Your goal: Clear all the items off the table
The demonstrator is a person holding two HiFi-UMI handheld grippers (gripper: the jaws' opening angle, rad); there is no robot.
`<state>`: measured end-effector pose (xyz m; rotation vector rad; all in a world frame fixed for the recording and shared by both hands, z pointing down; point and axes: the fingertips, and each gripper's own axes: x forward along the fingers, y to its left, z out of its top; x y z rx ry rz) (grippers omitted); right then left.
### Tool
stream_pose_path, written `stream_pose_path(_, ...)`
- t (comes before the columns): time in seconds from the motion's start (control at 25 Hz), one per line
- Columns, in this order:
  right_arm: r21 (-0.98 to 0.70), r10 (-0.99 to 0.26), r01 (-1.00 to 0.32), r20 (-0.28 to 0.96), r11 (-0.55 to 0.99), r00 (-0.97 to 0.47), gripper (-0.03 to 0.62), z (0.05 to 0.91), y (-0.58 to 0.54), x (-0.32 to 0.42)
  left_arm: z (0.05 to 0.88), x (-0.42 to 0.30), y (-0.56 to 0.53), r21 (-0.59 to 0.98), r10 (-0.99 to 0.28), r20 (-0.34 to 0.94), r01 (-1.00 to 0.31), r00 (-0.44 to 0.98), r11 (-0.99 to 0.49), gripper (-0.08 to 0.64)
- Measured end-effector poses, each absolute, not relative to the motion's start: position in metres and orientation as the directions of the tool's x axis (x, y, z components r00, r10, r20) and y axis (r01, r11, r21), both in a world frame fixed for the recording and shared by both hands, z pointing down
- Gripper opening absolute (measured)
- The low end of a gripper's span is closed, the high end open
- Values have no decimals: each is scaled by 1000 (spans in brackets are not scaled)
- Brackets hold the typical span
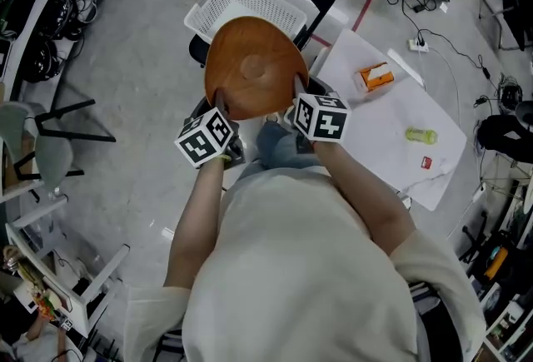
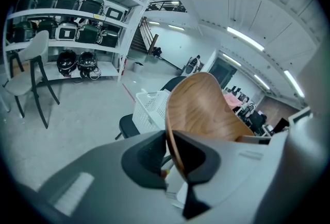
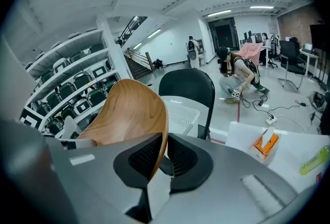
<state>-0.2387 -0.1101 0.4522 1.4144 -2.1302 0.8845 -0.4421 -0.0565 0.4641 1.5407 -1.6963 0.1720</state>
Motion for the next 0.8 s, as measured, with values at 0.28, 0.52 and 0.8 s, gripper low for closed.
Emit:
stream_pose_path(0.28,-272,-616,-911,673,309,-410,29,458,-161,-241,471,-442,-99,393,-752,657,-876,55,279,37)
stream_pose_path(0.52,-281,-595,-903,682,324,-425,28,464,-192,-239,478,-438,-123,384,-739,672,-872,41,302,38)
stream_pose_path(0.8,-292,-581,-904,694,312,-424,27,474,-210,-242,487,-441,-141,372,-722,691,-877,43,304,40)
